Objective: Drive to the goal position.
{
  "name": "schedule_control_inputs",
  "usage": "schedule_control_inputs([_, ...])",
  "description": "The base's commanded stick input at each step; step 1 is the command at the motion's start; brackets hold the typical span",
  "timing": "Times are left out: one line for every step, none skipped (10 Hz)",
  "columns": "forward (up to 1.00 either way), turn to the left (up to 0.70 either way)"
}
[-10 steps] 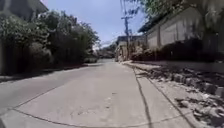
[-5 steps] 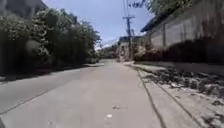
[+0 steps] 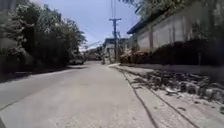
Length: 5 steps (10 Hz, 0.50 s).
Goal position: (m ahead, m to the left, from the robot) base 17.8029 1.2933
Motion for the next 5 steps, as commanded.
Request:
schedule_control_inputs([1.00, 0.01])
schedule_control_inputs([1.00, 0.01])
schedule_control_inputs([1.00, 0.01])
schedule_control_inputs([1.00, 0.01])
schedule_control_inputs([1.00, 0.01])
